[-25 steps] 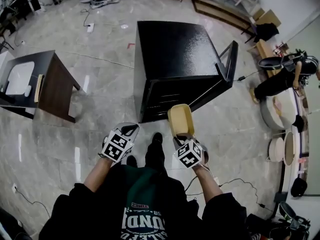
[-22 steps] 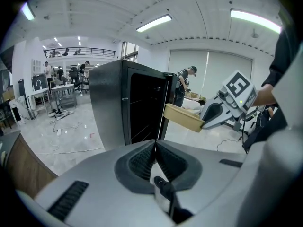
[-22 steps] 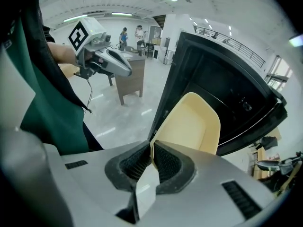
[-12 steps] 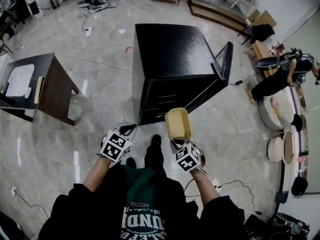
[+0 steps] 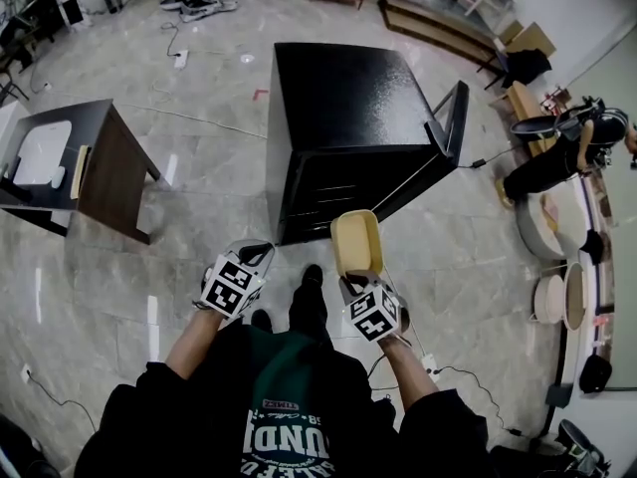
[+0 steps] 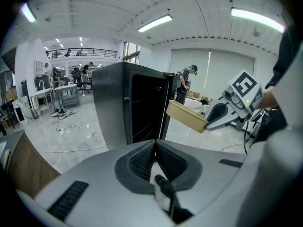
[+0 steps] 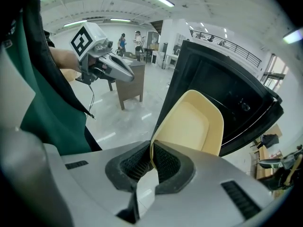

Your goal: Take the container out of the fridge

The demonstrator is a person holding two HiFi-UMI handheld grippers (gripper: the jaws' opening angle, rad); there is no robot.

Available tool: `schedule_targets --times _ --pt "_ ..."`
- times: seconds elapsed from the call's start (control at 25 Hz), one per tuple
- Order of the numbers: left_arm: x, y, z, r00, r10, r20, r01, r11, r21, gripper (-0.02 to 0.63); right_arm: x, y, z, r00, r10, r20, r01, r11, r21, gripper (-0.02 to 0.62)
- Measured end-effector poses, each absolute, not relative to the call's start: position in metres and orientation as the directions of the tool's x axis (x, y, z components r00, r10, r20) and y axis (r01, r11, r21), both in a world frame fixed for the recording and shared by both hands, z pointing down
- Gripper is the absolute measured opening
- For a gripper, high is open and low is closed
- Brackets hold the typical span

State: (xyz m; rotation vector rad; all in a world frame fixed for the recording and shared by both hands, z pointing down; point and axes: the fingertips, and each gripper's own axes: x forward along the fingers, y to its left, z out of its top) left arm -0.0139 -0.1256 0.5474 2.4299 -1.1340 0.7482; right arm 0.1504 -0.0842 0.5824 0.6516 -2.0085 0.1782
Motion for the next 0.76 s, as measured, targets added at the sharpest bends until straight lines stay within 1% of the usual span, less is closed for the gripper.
schedule_targets --times 0.76 --pt "-0.008 -0.128 0.556 0.541 -0.579 0.609 -0.781 -0.615 0.109 0.014 0.162 -0.092 0.582 -0.364 -0.371 0.854 -0.531 0.836 0.137 0.043"
